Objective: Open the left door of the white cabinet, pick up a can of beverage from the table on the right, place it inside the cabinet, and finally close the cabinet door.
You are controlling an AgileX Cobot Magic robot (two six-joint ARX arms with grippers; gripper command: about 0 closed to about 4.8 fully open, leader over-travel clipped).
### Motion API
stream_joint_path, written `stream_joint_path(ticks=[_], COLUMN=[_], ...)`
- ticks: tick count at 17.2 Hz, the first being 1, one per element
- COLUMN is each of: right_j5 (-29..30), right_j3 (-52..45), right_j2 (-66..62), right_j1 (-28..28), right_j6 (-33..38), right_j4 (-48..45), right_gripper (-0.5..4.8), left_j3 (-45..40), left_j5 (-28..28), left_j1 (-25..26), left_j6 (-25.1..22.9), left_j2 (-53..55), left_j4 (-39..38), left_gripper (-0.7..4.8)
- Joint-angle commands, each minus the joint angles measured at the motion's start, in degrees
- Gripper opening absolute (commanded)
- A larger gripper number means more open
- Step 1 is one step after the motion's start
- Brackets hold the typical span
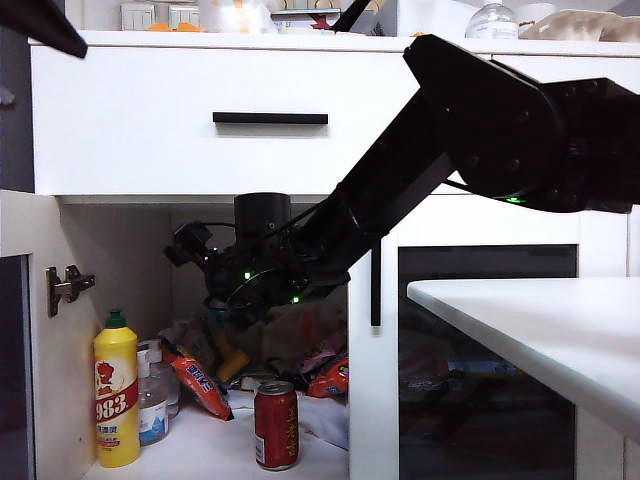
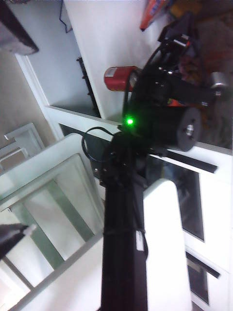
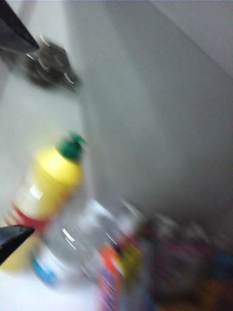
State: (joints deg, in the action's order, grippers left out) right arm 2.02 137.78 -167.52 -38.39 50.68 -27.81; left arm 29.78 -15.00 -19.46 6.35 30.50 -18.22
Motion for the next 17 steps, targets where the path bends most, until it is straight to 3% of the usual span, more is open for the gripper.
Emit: stream_joint_path(ticks=[1,3,5,6,17], right_j5=[12.7,12.52,21.62,22.82,23.19], right_j3=[0.31,0.31,0.35,0.39,0.39], right_j2=[0.61,0.61,0.61,0.61,0.59], right_j1=[-0.28,-0.39,-0.22,-0.28,-0.46], right_j6=[1.29,1.27,1.57,0.83,-0.39], right_j4=[5.38,5.29,0.72,-2.1,-3.76], right_gripper=[4.79,4.79,4.79,4.49,4.49], left_j3=[0.24,0.24,0.24,0.24,3.96], left_j5=[-0.48,-0.44,-0.48,-0.44,1.05], left_j1=[-0.04,-0.04,-0.04,-0.04,-0.04], left_j6=[1.2,1.38,1.95,2.54,4.15], left_j2=[-1.31,-2.58,-4.0,-4.39,-11.21], left_j4=[0.07,-0.13,-0.17,-0.09,-0.35], left_gripper=[4.79,4.79,4.79,4.79,4.79])
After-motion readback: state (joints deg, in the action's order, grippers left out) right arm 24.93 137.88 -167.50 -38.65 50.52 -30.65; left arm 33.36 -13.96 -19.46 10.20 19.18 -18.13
